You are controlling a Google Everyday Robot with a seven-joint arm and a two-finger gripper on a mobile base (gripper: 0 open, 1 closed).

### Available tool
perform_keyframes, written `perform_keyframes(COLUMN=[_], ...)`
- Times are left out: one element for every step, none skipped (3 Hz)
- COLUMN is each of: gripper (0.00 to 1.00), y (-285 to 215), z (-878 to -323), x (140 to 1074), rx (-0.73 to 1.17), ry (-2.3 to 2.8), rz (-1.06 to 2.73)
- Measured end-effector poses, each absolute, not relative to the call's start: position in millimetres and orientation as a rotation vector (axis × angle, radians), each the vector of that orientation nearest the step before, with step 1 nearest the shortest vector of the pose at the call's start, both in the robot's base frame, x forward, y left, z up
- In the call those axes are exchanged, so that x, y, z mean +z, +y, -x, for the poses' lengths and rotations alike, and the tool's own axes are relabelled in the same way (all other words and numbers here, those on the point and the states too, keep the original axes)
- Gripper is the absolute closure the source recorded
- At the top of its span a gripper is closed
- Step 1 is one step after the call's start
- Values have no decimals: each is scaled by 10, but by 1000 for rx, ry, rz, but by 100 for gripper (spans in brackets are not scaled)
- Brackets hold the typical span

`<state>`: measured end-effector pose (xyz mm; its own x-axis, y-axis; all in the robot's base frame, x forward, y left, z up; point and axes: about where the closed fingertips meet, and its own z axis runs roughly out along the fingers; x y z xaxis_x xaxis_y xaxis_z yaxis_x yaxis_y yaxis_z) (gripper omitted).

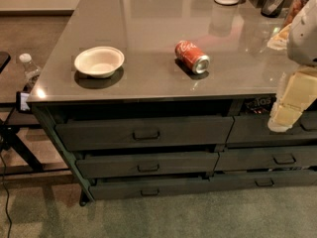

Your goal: Open bottom drawer

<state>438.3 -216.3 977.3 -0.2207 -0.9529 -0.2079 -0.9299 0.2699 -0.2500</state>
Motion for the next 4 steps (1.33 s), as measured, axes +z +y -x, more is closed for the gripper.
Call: perform_keyframes(gripper=[0,0,0,0], y=[-2149,-2015,-1777,-1575], z=[-4369,-4280,-4266,-4149], x=[9737,9570,8879,7955], rx=[-102,-79,2,136], ry=[2227,2225,2231,2308], rz=[1711,1663,1645,1666])
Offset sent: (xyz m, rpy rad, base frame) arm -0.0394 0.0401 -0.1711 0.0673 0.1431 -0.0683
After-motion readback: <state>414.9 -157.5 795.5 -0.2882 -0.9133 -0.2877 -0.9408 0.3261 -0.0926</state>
